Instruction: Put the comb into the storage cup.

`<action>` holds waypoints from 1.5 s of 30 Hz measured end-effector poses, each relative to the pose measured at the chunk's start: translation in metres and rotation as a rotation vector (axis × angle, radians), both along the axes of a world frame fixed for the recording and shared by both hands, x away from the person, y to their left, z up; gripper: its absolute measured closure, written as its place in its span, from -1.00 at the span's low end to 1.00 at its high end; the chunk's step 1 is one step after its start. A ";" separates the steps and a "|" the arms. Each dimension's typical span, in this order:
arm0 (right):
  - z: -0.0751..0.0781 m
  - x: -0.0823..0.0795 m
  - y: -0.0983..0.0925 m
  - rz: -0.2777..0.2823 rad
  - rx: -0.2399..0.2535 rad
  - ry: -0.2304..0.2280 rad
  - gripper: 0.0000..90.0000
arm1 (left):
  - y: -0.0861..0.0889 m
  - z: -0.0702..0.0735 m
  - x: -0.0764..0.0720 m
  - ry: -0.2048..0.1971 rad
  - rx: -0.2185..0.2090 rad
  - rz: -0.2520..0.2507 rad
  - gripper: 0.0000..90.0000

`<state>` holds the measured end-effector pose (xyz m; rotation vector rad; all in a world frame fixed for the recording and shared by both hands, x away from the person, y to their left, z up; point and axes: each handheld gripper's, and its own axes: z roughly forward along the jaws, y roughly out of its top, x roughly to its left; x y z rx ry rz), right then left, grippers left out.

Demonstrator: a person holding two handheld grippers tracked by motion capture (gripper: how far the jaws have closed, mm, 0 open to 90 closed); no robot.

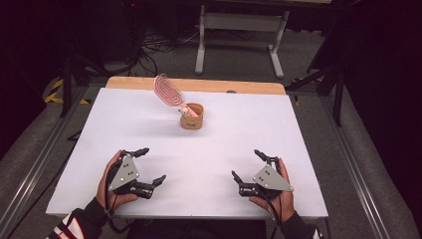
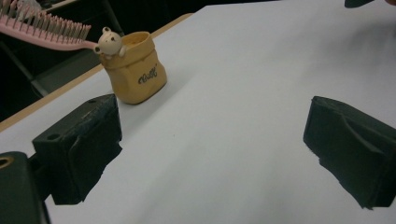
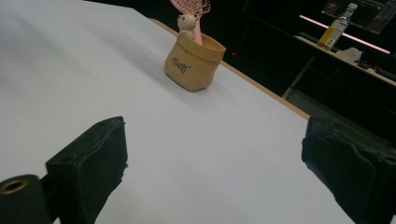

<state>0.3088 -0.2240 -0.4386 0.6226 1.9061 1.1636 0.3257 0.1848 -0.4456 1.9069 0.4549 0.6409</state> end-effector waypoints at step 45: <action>-0.006 -0.001 -0.001 0.028 -0.028 0.024 -0.91 | 0.054 -0.015 -0.016 0.056 -0.001 0.135 -0.89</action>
